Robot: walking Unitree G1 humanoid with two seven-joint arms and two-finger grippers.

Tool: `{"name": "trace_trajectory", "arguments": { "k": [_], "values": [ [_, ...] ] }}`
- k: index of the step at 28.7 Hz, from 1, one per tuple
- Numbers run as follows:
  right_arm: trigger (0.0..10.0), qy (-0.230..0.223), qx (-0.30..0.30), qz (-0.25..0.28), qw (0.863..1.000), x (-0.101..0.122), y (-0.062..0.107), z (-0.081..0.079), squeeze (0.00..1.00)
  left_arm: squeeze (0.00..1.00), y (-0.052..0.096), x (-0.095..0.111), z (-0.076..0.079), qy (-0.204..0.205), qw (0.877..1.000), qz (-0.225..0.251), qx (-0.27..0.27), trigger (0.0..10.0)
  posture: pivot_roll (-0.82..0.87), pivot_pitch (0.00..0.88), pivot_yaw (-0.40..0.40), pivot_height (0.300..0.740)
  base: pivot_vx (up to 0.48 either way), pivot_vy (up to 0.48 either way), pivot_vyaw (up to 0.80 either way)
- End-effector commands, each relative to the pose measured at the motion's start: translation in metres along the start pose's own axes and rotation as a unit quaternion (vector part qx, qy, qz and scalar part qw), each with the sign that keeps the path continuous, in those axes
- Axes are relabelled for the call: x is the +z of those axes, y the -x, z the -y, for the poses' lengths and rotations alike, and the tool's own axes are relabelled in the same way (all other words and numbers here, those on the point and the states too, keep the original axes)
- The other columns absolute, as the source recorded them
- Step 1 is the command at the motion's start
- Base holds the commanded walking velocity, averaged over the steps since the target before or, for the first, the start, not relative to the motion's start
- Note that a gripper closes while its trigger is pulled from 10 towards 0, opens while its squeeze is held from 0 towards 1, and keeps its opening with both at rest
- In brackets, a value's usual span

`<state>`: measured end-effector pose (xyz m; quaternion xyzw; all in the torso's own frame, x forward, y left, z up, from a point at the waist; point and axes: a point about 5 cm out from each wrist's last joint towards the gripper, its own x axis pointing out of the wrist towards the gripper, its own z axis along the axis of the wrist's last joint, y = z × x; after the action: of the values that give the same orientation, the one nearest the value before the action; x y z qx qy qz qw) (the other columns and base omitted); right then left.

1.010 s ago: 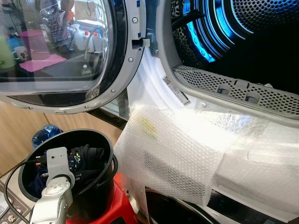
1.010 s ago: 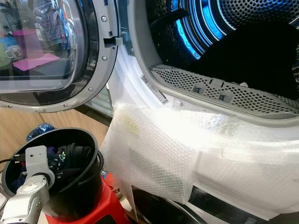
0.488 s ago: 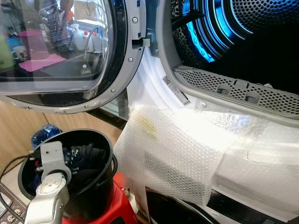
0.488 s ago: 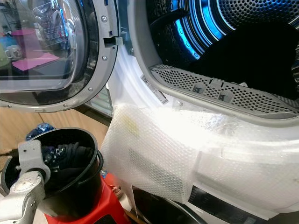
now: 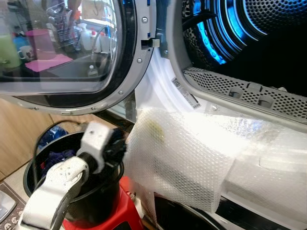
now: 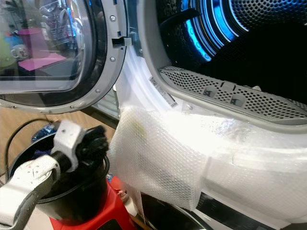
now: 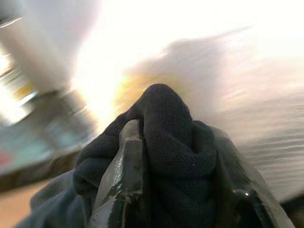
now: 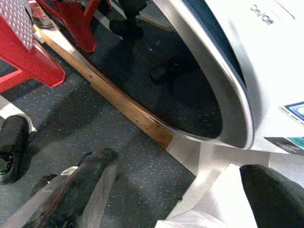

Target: Clothes washing

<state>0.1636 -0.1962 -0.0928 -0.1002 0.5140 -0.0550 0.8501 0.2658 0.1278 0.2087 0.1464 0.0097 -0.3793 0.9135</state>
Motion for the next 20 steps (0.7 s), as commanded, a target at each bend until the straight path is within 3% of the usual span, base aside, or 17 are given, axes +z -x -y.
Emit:
{"name": "trace_trajectory", "arguments": {
  "k": [1,4,6,11,15,18,20],
  "values": [
    [10.0,-0.004,0.005,0.004,1.0,0.002,0.0,-0.003,0.0,0.0,-0.01,0.01,0.021,-0.004,0.996,0.024,-0.089,0.0,0.06,0.0,0.027,0.74,0.0,0.0,0.0],
    [10.0,-0.018,0.001,0.006,1.0,0.003,0.0,-0.003,0.0,0.0,-0.024,0.011,0.043,-0.02,0.985,0.025,-0.17,0.0,0.04,0.0,0.037,0.74,0.0,0.0,0.0],
    [10.0,-0.022,0.002,0.005,1.0,0.002,0.0,-0.002,0.0,0.0,-0.034,0.02,0.055,-0.051,0.978,0.031,-0.202,0.0,0.02,0.003,0.043,0.74,0.0,0.0,0.0],
    [10.0,-0.031,-0.004,-0.001,1.0,-0.004,0.001,0.0,0.0,0.0,-0.043,0.027,0.065,-0.03,0.973,0.049,-0.225,0.0,0.0,0.0,0.054,0.74,0.0,0.0,0.0],
    [10.0,-0.026,0.002,-0.009,1.0,-0.01,0.001,0.001,0.0,0.0,-0.044,0.011,0.071,-0.023,0.972,0.026,-0.232,0.0,0.0,0.0,0.055,0.74,0.0,0.0,0.0],
    [10.0,0.02,0.009,-0.006,1.0,-0.013,0.001,0.004,0.0,0.0,-0.037,-0.008,0.068,-0.019,0.974,-0.011,-0.226,0.0,0.0,0.011,0.059,0.74,0.0,0.0,0.0],
    [10.0,0.025,0.012,-0.009,1.0,-0.015,0.001,0.006,0.0,0.0,-0.034,-0.015,0.065,-0.019,0.975,-0.025,-0.219,0.0,0.01,0.013,0.059,0.74,0.0,0.0,0.0]
  ]
}}
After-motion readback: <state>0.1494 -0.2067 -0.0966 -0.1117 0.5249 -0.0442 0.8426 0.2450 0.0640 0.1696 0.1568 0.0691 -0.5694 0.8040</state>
